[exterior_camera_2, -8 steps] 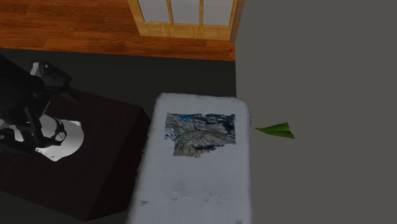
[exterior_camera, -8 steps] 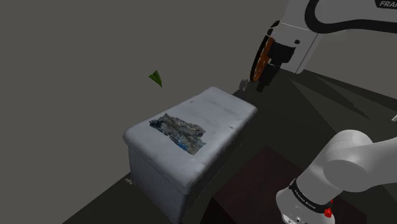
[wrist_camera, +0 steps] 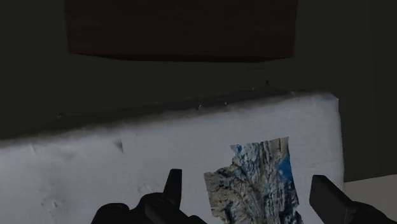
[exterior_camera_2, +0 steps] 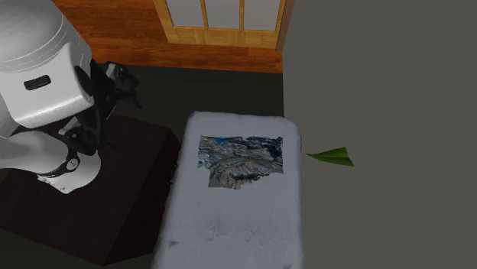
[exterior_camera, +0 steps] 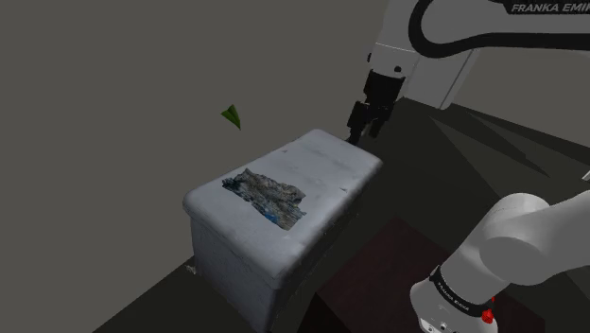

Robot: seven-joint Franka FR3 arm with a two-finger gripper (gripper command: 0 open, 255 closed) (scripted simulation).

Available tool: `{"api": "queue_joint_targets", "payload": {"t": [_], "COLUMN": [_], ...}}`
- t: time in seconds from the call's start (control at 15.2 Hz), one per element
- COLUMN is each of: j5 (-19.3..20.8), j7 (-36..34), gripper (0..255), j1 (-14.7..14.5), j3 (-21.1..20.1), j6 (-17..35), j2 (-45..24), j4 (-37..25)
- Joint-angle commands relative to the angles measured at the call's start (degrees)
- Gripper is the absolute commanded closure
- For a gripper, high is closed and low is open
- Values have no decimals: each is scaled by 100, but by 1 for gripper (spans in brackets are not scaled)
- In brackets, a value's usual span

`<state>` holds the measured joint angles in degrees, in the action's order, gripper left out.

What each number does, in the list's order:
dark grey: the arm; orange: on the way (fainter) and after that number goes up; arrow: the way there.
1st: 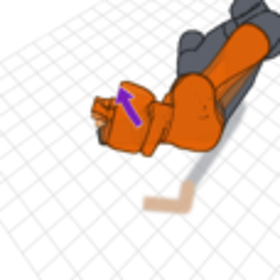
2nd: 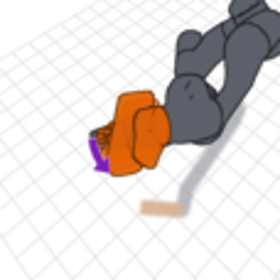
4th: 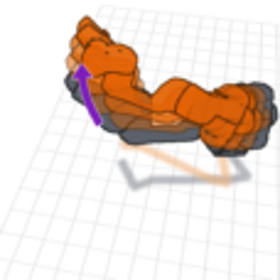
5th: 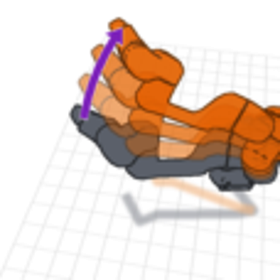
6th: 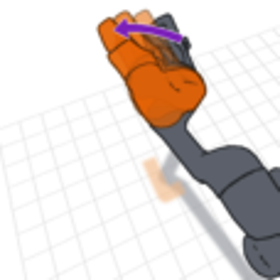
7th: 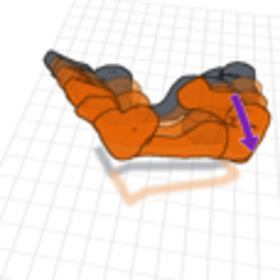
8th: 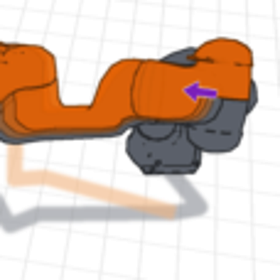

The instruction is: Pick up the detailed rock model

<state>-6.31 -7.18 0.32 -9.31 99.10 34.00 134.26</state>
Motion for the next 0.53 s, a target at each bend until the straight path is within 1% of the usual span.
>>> {"api": "queue_joint_targets", "payload": {"t": [0.0,0.26,0.46], "j5": [-123,-243,-239], "j7": [-584,-1665,-2472], "gripper": [0,0,0], "j1": [38,122,173], "j3": [-266,-705,-970], "j6": [150,361,495], "j2": [-416,-1298,-2020], "j4": [-166,-646,-1090]}}
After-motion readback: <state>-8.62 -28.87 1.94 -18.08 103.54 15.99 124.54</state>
